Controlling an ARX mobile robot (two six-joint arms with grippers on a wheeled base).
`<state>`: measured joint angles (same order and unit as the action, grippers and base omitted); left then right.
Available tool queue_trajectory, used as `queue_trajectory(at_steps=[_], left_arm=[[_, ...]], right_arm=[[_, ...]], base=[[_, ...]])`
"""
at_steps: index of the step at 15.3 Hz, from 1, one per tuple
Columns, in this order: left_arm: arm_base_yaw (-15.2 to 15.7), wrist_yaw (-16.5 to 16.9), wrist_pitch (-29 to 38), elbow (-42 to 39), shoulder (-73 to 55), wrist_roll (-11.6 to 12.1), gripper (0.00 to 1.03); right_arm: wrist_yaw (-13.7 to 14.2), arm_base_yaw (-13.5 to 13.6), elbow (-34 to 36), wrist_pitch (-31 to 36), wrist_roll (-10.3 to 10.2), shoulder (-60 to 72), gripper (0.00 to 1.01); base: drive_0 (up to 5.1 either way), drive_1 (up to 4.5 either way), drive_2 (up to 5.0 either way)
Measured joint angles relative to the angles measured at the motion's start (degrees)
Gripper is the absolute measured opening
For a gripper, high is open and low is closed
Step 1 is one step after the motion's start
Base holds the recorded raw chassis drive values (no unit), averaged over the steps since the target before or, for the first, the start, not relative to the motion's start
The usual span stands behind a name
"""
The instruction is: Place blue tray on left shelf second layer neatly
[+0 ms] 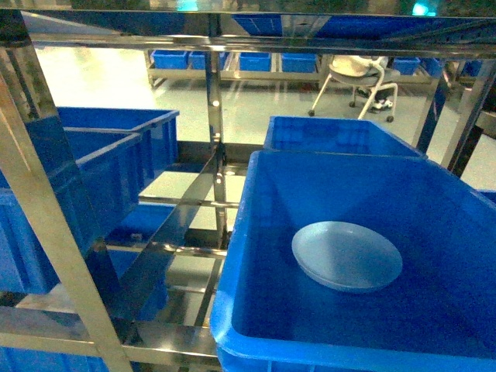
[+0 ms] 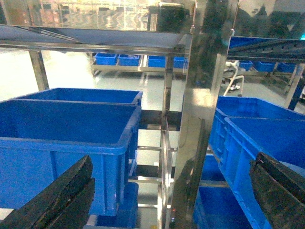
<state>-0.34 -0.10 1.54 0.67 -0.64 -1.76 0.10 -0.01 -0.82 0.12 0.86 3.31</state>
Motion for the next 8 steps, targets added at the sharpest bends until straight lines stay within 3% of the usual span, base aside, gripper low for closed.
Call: queue_trajectory(at_steps=[2,8], left_arm=[[0.0,0.0,0.1,0.0,0.0,0.0,0.98],[0.0,0.0,0.0,0.0,0.0,0.0,0.98]], right_arm=[[-0.1,0.0,0.0,-0.2,-0.3,-3.0,0.02],[-0.1,0.0,0.0,-0.3,-0.4,-3.0,0.02]], base=[[0.0,0.00,0.0],[0.0,0.00,0.0]])
